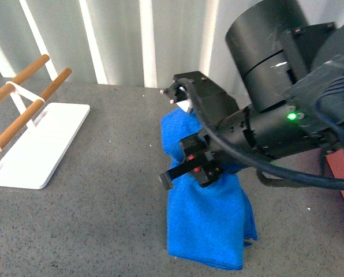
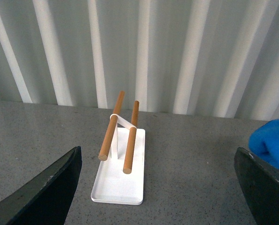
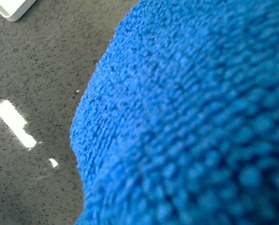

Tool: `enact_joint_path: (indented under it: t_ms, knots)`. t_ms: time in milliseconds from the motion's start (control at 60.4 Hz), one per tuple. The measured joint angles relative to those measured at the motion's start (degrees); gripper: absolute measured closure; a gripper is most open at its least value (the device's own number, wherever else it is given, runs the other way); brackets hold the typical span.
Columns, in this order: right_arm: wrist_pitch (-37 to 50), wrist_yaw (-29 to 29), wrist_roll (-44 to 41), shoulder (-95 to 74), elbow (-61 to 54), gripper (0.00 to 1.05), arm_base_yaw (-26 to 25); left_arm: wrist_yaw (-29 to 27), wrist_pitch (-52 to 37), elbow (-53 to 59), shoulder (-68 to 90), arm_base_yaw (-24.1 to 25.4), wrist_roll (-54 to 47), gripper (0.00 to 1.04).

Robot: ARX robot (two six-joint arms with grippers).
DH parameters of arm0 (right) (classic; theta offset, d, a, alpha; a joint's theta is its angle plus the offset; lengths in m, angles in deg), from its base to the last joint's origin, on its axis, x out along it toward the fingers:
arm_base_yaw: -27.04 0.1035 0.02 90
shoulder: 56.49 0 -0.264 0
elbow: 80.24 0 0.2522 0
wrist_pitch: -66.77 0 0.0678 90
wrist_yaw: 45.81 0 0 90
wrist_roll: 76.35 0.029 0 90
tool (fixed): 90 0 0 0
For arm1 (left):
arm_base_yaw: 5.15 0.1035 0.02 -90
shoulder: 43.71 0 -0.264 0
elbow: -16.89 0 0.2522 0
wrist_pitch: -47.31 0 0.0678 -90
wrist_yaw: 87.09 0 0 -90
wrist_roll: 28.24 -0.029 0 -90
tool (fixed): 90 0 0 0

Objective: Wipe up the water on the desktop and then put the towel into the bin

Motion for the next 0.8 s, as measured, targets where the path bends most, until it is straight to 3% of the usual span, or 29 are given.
enact_joint_path:
  t_ms: [232,381,563,795]
  knots:
    - [1.81,2.67,-0.35,15.1,-3.69,0.98,-1.79,0.0,0.0,0.0,0.0,0.0,0.0,0.07]
    - [-5.81,13.57,-0.59,27.19,-3.06,0.98,-5.51,0.0,0.0,0.0,0.0,0.0,0.0,0.07]
    - [-16.59,27.12,-0.42,31.41,-1.55,0.98,-16.48,0.0,0.0,0.0,0.0,0.0,0.0,0.07]
    - [-26.75,28.2,-0.59,29.16,-2.21,0.98,-29.44,0.0,0.0,0.0,0.0,0.0,0.0,0.07]
